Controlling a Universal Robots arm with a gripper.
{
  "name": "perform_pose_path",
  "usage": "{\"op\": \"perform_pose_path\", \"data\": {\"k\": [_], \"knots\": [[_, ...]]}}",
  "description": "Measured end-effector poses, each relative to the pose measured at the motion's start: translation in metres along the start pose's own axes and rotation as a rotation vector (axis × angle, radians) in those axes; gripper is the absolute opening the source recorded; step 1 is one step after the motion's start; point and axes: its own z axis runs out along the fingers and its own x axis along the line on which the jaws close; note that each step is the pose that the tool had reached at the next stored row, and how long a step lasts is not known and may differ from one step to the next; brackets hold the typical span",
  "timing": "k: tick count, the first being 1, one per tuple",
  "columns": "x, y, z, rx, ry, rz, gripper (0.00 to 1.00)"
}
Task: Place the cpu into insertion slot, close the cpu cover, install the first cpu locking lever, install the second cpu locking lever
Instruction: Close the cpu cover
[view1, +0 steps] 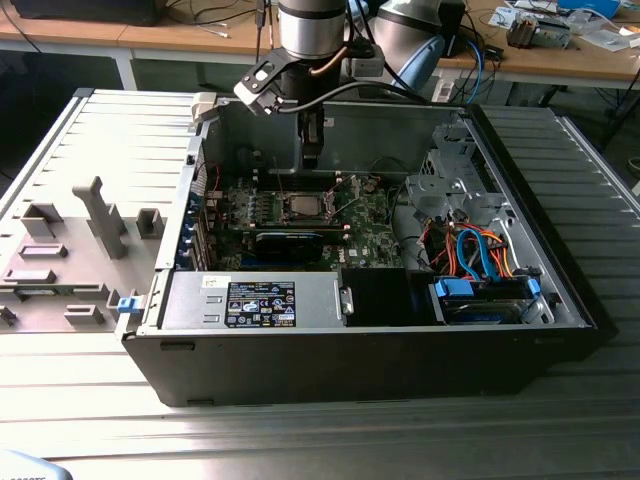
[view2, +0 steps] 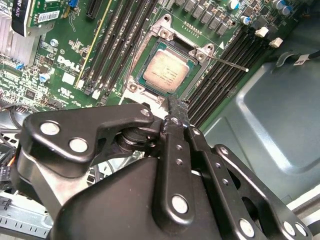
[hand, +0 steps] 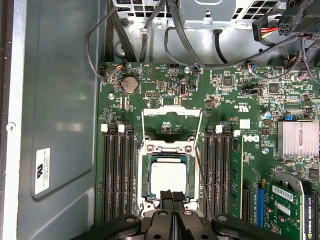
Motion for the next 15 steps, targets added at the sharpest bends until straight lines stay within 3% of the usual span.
{"op": "perform_pose_path", "data": {"k": [7,12,15], "knots": [[-0.0003,0.0036,0.0001,0.0,0.0,0.0,0.11],[-0.0011,0.0123,0.0005,0.0005,0.0,0.0,0.11],[-0.0014,0.0232,0.001,0.0017,0.0001,0.0,0.11]]}}
